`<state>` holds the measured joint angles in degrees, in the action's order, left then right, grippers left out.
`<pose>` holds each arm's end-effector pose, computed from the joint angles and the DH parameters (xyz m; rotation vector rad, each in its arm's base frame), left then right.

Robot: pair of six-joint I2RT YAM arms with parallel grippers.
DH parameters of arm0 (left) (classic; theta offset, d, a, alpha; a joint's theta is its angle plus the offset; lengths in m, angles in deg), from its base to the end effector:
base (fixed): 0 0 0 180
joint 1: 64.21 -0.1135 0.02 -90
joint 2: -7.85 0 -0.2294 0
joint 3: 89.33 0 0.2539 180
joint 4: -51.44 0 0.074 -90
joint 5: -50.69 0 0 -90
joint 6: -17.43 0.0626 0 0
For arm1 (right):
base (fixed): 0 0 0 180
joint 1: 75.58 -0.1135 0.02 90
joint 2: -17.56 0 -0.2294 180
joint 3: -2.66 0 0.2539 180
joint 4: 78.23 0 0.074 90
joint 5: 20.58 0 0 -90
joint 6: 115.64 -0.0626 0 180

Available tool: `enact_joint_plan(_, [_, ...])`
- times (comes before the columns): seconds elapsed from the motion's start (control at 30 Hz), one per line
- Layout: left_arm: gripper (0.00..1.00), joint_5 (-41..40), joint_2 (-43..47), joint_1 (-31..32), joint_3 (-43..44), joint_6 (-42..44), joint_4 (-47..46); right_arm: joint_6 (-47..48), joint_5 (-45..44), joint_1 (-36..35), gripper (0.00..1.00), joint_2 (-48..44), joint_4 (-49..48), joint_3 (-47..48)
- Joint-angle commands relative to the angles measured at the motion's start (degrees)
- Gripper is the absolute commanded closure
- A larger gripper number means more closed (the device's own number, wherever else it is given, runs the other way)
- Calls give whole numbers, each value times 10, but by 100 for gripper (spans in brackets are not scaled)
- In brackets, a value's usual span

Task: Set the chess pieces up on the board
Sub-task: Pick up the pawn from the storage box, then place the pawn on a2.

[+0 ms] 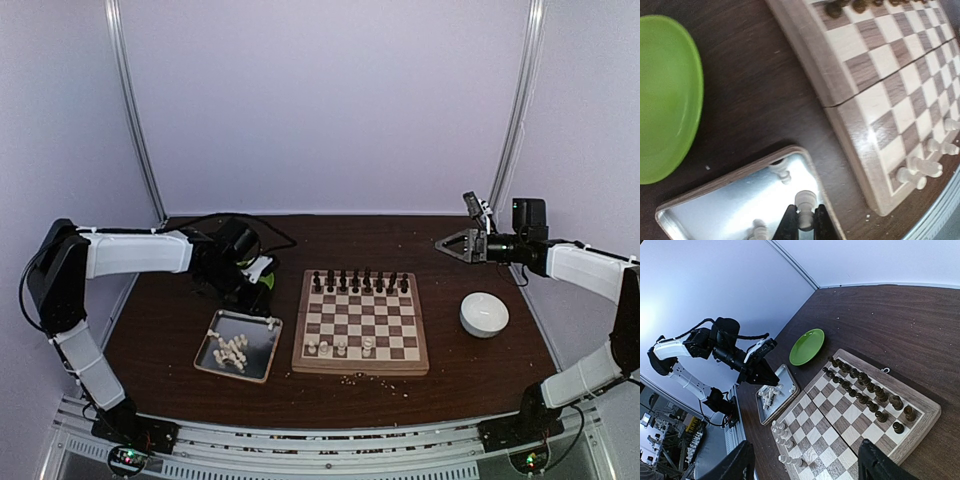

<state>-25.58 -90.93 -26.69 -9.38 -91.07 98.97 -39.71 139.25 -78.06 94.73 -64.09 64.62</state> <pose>0.2681 -0.2246 0.1348 0.5383 2.7815 -0.5794 0.2946 0.0716 0.2237 -0.5627 1.9101 1.4286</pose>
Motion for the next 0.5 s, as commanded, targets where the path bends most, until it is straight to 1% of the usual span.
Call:
enact_joint_plan(0.0, [100, 39, 9, 47, 42, 14, -34, 3, 7, 5, 30, 3, -6, 10])
enact_joint_plan(0.23, [100, 4, -66, 97, 137, 39, 27, 2, 8, 5, 30, -2, -5, 9])
enact_joint_plan(0.47, [100, 0, -99, 105, 164, 42, 48, 4, 10, 5, 30, -4, -5, 8])
